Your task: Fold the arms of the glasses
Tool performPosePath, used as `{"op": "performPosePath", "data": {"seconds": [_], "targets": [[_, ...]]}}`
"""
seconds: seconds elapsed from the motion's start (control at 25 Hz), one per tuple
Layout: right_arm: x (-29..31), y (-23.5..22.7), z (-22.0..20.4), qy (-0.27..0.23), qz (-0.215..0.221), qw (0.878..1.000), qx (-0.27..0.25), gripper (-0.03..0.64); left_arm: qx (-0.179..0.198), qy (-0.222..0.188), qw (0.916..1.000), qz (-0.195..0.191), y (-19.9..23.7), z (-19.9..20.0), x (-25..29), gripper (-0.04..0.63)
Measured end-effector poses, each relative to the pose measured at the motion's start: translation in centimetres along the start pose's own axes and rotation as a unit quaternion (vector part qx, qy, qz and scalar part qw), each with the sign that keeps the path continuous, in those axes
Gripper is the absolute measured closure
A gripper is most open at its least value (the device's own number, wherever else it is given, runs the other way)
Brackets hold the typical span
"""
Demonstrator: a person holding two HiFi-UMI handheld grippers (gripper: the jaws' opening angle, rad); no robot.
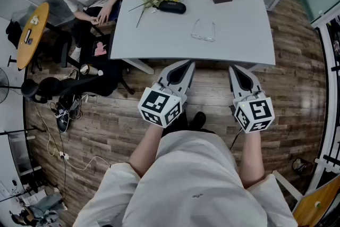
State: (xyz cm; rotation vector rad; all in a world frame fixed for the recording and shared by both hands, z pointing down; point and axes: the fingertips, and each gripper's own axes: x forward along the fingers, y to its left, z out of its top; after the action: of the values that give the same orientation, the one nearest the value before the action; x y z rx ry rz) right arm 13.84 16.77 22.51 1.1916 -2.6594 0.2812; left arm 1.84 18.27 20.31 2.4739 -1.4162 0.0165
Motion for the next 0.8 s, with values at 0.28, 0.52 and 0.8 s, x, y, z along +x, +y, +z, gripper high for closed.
{"op": "performPosePath", "data": {"seconds": [0.28, 0.52, 0.8], "targets": [[-0.7, 0.7, -0.3, -0.002, 0.008, 1.000, 0.003, 0.614, 0.024, 0.012, 0.9996, 0.009, 0.2, -0.8, -0.8, 0.577], [-1.8, -0.4, 0.0, -0.016, -0.030, 0.999, 0.008, 0.612, 0.043, 0.029, 0.9986, 0.014, 0.1, -1.7, -1.2, 0.577], [-3.3, -0.5, -0.7, -0.022, -0.034, 0.999, 0.014, 0.611, 0.051, 0.034, 0.9980, 0.017, -1.3, -2.3, -1.9, 0.577]]}}
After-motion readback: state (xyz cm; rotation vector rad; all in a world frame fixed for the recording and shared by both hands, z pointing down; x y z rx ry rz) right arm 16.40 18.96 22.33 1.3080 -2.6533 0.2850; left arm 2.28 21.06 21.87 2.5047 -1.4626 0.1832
